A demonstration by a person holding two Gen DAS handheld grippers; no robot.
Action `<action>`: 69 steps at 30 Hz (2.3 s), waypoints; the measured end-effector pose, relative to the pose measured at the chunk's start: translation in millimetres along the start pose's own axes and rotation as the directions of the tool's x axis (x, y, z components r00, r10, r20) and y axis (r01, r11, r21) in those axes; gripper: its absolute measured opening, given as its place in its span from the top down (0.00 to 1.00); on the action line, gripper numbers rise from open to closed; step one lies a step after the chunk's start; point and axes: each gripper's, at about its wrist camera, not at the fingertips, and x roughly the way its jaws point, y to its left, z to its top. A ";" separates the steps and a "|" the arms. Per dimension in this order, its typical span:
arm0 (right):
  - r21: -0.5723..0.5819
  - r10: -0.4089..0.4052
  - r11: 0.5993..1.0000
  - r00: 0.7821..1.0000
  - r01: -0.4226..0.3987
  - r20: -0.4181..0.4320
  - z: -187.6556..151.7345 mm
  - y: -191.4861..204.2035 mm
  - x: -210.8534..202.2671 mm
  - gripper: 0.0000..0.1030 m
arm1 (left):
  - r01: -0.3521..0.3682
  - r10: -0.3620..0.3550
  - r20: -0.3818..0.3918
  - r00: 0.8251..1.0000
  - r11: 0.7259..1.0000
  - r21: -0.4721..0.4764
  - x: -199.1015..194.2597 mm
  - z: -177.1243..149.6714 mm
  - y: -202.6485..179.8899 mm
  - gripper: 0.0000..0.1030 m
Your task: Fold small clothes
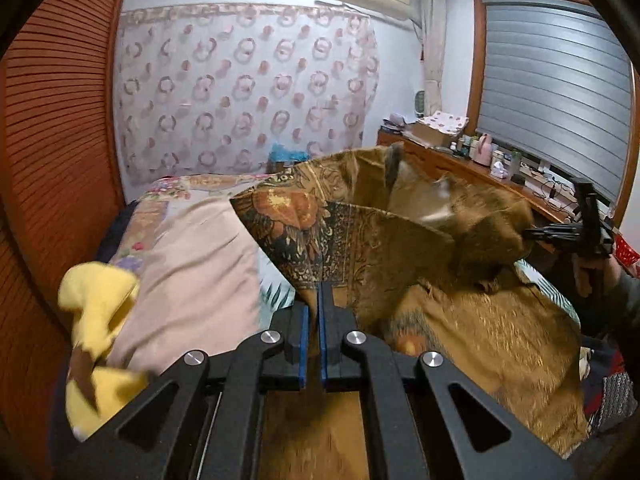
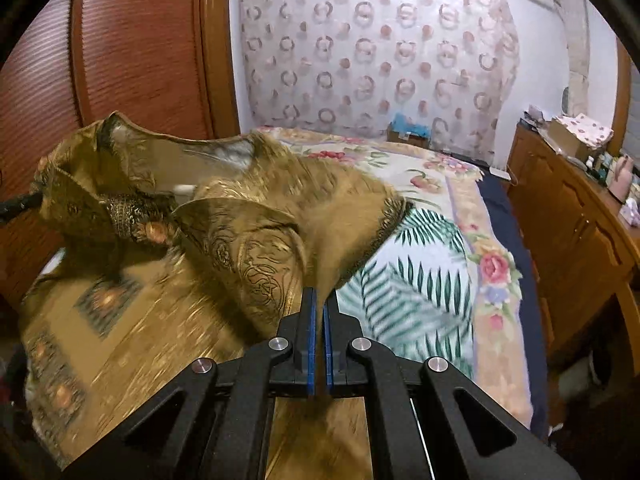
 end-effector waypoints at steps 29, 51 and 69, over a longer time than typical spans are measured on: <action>-0.071 0.015 0.997 0.993 -0.024 -0.116 -147.9 60.9 -128.0 0.98 | -0.103 0.097 -0.093 0.991 0.993 -0.054 -104.7 -119.2 -12.5 0.95; -0.086 -0.024 0.996 0.999 0.022 -0.031 -128.2 69.1 -163.5 0.92 | -0.117 0.118 -0.030 0.993 0.993 0.029 -66.3 -56.2 -31.8 0.41; 0.001 -0.036 0.999 0.999 0.036 -0.037 -103.1 43.9 -78.9 0.47 | -0.176 0.160 -0.194 0.968 0.982 -0.066 16.2 -52.0 34.4 0.22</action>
